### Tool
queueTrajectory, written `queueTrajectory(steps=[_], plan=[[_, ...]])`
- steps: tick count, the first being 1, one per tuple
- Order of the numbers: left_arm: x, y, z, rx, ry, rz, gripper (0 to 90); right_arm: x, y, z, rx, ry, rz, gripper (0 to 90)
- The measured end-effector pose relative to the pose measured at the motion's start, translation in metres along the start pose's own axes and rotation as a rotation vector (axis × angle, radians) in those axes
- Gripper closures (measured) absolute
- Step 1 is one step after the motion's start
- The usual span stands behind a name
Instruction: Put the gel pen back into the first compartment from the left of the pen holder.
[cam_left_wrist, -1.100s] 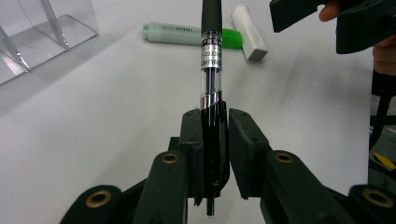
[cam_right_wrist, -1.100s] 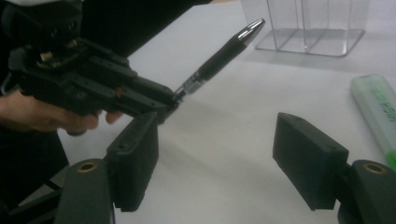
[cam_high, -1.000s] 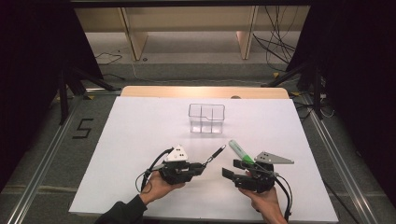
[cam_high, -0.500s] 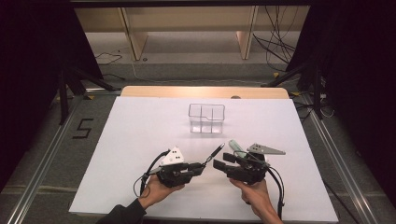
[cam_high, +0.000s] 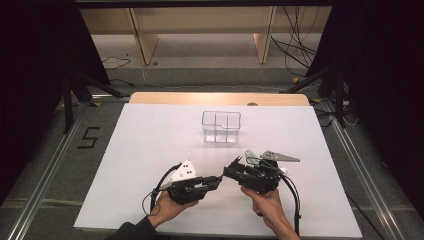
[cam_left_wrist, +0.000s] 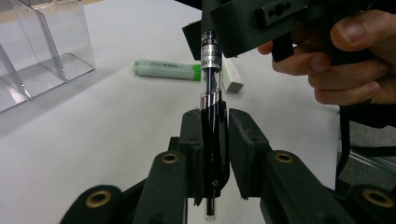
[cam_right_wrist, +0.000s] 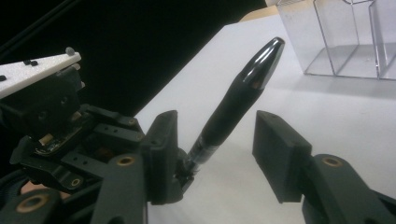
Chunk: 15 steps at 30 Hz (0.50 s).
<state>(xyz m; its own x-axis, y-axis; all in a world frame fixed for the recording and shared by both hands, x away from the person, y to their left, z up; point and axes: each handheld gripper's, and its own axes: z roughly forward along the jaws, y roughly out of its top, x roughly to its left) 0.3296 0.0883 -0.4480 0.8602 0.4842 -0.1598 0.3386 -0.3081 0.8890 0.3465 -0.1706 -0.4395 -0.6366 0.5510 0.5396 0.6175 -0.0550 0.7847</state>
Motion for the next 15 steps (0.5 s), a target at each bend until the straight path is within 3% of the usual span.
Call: queueTrajectory(steps=[15], plan=[[-0.0021,-0.0014,-0.0001,-0.012,-0.017,0.008,76.0,0.0000,0.0005,0.0002,-0.007,0.037,0.019,71.1]])
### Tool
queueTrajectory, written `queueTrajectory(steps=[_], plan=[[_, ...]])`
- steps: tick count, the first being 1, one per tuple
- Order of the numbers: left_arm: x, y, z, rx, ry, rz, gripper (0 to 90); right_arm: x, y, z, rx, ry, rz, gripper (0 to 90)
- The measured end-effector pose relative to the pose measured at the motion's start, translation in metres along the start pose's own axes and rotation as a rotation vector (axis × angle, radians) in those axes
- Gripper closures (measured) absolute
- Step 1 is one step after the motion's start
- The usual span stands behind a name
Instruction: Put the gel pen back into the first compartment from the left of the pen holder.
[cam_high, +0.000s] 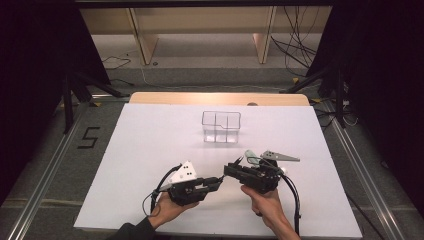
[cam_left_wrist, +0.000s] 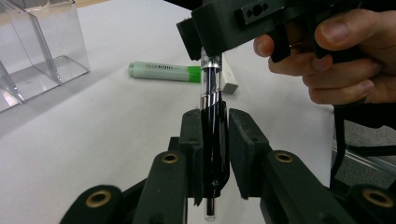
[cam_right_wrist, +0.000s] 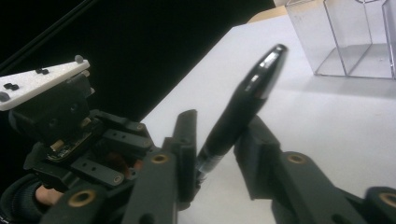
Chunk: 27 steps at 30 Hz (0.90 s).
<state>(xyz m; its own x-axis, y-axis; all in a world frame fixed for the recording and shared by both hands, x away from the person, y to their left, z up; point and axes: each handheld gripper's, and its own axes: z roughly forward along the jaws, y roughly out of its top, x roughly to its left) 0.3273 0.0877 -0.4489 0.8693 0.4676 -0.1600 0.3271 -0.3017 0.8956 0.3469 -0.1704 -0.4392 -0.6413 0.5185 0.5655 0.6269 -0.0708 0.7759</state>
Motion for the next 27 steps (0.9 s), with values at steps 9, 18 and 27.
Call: queueTrajectory(steps=[9,18,27], plan=[[0.000,-0.001,0.002,-0.005,-0.032,-0.003,72.0,0.008,0.003,-0.001,-0.003,0.051,-0.019,79.9],[0.006,-0.001,-0.005,0.000,-0.045,-0.063,36.6,0.011,0.015,-0.008,-0.029,-0.008,-0.080,79.9],[0.018,-0.010,-0.020,0.006,0.022,-0.099,27.3,0.010,0.037,-0.009,-0.061,-0.053,-0.135,79.9]])
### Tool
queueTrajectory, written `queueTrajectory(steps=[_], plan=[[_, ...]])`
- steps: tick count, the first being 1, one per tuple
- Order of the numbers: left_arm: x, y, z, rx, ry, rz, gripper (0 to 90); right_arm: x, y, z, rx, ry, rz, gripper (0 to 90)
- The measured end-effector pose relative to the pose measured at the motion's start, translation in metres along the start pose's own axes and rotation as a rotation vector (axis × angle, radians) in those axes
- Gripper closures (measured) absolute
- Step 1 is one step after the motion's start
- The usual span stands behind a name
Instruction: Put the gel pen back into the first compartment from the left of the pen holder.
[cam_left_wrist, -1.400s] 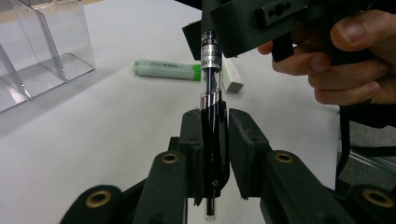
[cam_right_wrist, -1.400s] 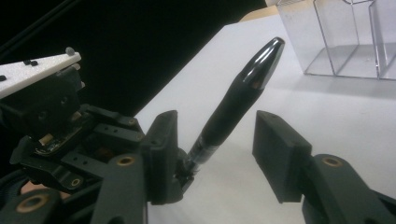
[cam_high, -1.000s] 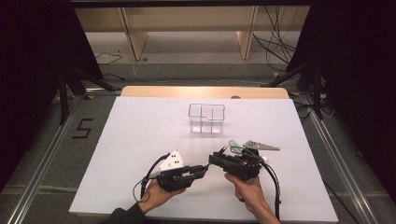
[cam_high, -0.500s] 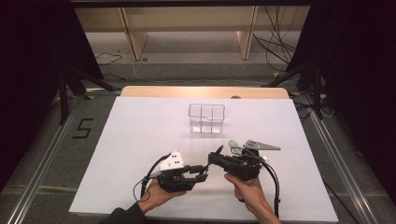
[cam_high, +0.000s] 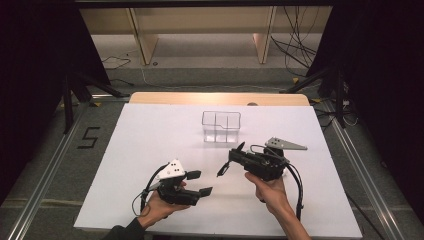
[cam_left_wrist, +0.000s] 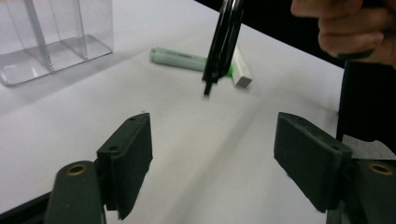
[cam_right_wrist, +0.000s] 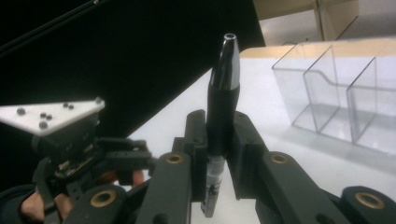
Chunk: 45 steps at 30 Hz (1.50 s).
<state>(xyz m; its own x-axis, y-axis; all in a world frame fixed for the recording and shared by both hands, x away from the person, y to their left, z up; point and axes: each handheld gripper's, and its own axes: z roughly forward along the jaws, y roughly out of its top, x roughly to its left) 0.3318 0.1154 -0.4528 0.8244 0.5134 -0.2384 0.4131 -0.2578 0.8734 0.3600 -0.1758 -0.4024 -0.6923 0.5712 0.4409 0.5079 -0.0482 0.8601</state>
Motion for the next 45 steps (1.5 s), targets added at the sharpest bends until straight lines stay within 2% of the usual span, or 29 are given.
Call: queueTrajectory(steps=[3,8,13,16,18,19,20,21,23,25,30,38,45], plan=[[0.002,-0.003,-0.002,0.017,0.010,-0.012,24.6,-0.003,0.008,0.002,-0.005,-0.016,-0.010,79.9],[0.005,-0.007,-0.006,0.047,0.025,-0.010,22.6,-0.004,0.020,0.007,-0.014,-0.027,-0.024,79.8],[0.009,-0.015,-0.012,0.090,0.077,0.009,21.4,-0.006,0.033,0.016,-0.005,-0.043,-0.043,79.8],[0.012,-0.020,-0.016,0.104,0.089,-0.010,20.4,-0.009,0.043,0.022,-0.006,-0.051,-0.050,79.8],[0.013,-0.019,-0.020,0.087,0.057,-0.061,19.9,-0.010,0.049,0.027,-0.004,-0.053,-0.051,79.8],[0.012,-0.018,-0.022,0.075,0.066,-0.056,20.0,-0.010,0.052,0.029,-0.001,-0.043,-0.048,79.8],[0.011,-0.018,-0.023,0.075,0.093,-0.031,20.0,-0.010,0.052,0.029,-0.001,-0.043,-0.048,79.8],[0.011,-0.020,-0.023,0.089,0.106,-0.016,19.7,-0.011,0.055,0.034,0.004,-0.036,-0.041,79.8],[0.012,-0.023,-0.022,0.109,0.102,-0.018,19.6,-0.011,0.058,0.039,0.014,-0.045,-0.048,79.8],[0.011,-0.023,-0.021,0.108,0.103,-0.015,19.6,-0.012,0.059,0.041,0.016,-0.048,-0.049,79.8],[0.009,-0.023,-0.021,0.102,0.099,-0.012,19.6,-0.015,0.072,0.054,0.030,-0.075,-0.057,79.7],[0.010,-0.025,-0.023,0.077,0.098,-0.032,19.6,-0.018,0.090,0.075,0.056,-0.114,-0.085,79.7],[0.012,-0.026,-0.025,0.059,0.104,-0.039,19.6,-0.021,0.099,0.089,0.073,-0.136,-0.091,79.8]])
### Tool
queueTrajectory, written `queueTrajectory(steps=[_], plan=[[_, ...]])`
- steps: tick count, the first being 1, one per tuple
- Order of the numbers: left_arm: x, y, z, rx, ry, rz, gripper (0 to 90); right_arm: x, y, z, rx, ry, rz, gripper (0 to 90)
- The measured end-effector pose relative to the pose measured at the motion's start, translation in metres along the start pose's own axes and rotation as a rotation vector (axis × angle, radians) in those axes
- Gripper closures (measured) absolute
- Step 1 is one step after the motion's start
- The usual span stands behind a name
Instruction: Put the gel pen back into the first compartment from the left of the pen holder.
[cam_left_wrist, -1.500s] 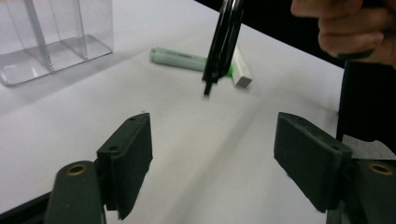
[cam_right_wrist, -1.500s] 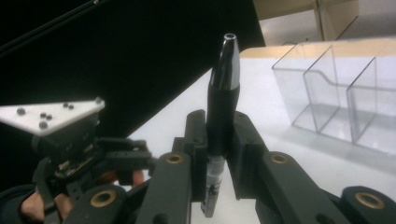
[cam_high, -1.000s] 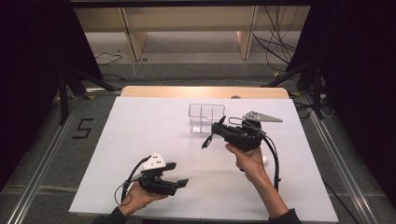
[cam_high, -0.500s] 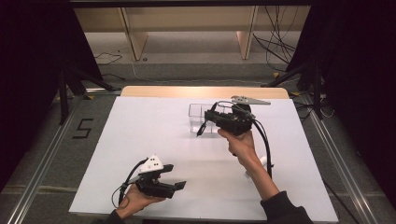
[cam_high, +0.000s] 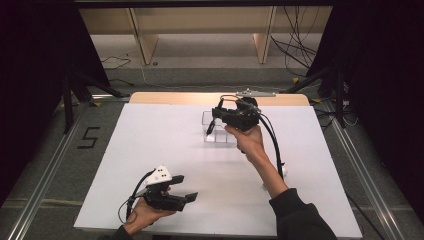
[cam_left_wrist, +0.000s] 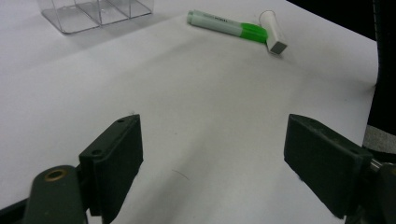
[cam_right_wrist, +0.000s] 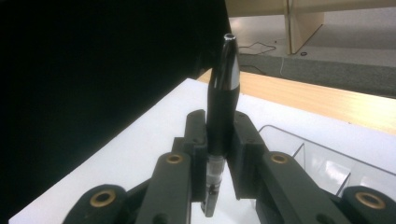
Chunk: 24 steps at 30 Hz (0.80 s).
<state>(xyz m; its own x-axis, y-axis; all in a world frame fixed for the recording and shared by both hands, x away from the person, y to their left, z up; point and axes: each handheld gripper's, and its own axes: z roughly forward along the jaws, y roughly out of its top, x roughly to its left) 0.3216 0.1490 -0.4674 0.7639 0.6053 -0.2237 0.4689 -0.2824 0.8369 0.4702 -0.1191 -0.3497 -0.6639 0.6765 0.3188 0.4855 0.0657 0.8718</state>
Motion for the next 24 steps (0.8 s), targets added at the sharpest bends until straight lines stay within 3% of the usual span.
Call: queueTrajectory(steps=[24], plan=[[0.001,0.000,-0.001,-0.017,0.013,0.019,18.6,-0.021,0.023,0.025,-0.004,-0.103,0.030,79.7]])
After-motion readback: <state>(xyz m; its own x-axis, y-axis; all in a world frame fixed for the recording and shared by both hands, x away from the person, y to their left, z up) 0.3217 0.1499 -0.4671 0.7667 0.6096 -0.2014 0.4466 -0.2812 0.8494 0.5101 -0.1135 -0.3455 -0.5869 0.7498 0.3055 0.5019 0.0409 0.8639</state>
